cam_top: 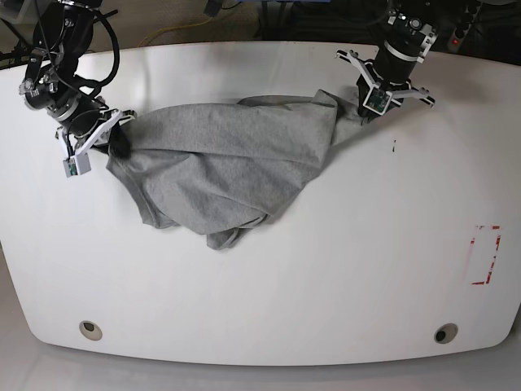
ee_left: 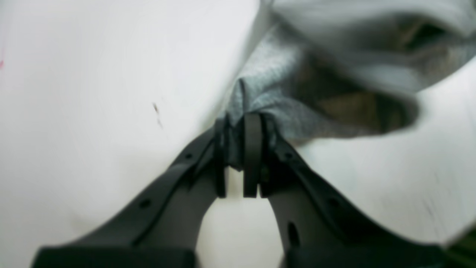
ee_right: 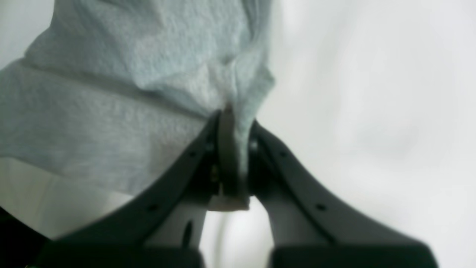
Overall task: Fold the T-shirt properly
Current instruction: 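Lift the shirt with both grippers, pulling the edges apart, then swing the held shirt up and away from the robot with both grippers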
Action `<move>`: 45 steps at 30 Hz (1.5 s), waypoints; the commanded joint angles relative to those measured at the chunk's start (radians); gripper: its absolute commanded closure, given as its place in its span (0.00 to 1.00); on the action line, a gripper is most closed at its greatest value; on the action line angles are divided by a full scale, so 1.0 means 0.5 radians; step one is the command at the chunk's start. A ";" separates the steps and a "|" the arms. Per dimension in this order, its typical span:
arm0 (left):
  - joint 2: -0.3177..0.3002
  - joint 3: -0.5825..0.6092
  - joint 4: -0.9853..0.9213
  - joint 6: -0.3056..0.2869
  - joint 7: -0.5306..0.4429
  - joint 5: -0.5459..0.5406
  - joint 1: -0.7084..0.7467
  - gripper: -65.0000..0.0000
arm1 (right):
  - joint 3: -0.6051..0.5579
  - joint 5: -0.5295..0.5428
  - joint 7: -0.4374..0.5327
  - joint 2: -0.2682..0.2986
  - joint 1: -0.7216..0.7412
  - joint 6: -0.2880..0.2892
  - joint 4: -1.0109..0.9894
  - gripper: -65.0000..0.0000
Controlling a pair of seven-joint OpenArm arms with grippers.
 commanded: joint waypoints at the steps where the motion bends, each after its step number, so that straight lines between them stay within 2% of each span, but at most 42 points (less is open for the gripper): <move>1: -0.023 -0.075 0.041 0.026 -0.015 0.006 -0.037 1.00 | 0.013 0.036 0.065 0.083 0.094 0.003 0.051 1.00; 6: -0.026 -0.219 0.032 -0.014 0.061 0.003 -0.203 1.00 | 0.001 0.033 0.065 0.153 0.281 0.003 0.008 1.00; 9: -0.016 -0.305 0.035 -0.219 0.190 0.006 -0.384 1.00 | -0.005 0.033 0.065 0.184 0.446 0.003 -0.109 1.00; 16: -0.013 -0.464 0.035 -0.511 0.476 0.012 -0.761 1.00 | -0.131 0.036 0.065 0.199 0.790 0.040 -0.351 1.00; 19: -0.010 -0.467 0.035 -0.532 0.583 0.012 -0.909 1.00 | -0.192 0.033 0.065 0.239 0.934 0.089 -0.440 1.00; 25: -0.026 -0.470 0.035 -0.532 0.746 0.012 -1.216 1.00 | -0.318 0.030 0.065 0.248 1.300 0.092 -0.695 1.00; 30: -0.026 -0.498 0.041 -0.535 0.868 0.009 -1.455 1.00 | -0.370 0.030 0.065 0.319 1.628 0.092 -0.940 1.00; 36: -0.026 -0.652 0.041 -0.778 1.077 0.012 -1.817 1.00 | -0.613 0.036 0.065 0.405 2.107 0.092 -1.164 1.00; 39: -0.029 -0.740 0.041 -0.836 1.227 0.012 -1.983 1.00 | -0.714 0.039 0.056 0.442 2.315 0.092 -1.213 1.00; 41: -0.032 -0.780 0.041 -0.879 1.252 0.015 -2.081 1.00 | -0.800 0.039 0.056 0.463 2.426 0.092 -1.213 1.00; 45: -0.148 -0.799 0.041 -0.934 1.289 0.018 -2.265 1.00 | -0.969 0.048 0.047 0.475 2.650 0.092 -1.213 1.00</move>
